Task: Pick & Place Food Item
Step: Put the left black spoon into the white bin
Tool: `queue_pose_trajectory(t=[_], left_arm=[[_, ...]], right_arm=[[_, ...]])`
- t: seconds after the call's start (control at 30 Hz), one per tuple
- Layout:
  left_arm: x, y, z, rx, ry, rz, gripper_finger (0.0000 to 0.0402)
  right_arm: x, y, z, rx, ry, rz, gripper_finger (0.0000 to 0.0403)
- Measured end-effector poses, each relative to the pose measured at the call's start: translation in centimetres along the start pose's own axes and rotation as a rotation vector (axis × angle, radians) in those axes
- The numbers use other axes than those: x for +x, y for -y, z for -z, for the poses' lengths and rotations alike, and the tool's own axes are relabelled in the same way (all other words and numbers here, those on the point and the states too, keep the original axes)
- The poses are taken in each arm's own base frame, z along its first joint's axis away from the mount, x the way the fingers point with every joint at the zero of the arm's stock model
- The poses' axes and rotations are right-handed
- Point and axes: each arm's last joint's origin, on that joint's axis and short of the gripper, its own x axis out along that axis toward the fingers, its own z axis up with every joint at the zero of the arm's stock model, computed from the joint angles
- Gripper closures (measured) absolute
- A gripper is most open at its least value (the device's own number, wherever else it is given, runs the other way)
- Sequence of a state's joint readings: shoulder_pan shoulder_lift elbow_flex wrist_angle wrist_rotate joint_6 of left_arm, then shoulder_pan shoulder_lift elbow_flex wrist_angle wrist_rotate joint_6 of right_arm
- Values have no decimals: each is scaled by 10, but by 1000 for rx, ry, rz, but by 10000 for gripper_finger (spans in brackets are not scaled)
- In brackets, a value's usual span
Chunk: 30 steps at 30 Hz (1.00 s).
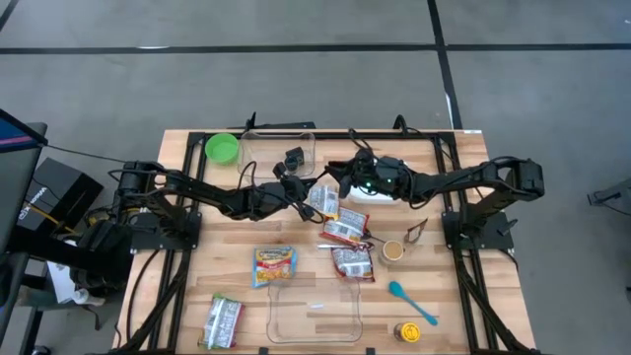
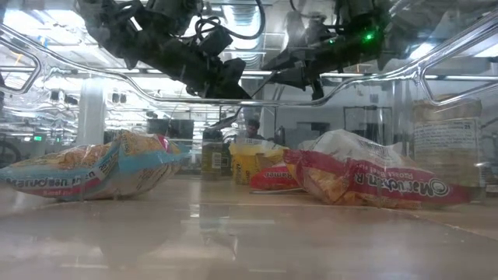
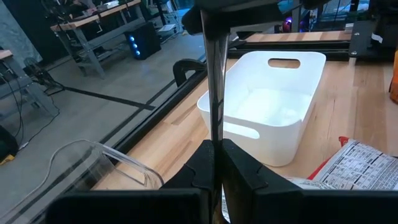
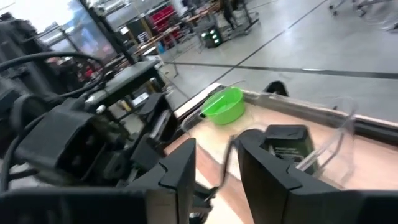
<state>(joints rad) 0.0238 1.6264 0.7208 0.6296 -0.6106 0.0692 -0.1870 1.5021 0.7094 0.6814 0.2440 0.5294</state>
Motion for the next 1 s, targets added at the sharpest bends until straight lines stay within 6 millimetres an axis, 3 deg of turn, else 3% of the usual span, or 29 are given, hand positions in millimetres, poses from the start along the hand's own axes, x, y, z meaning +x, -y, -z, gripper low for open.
queue_pose_trajectory(t=[0.67, 1.0], left_arm=[[0, 0, 0, 1, -2, 1, 388], [0, 0, 0, 0, 1, 5, 355]], right_arm=[[0, 0, 0, 19, 14, 23, 395], [0, 1, 1, -9, 5, 28, 398]])
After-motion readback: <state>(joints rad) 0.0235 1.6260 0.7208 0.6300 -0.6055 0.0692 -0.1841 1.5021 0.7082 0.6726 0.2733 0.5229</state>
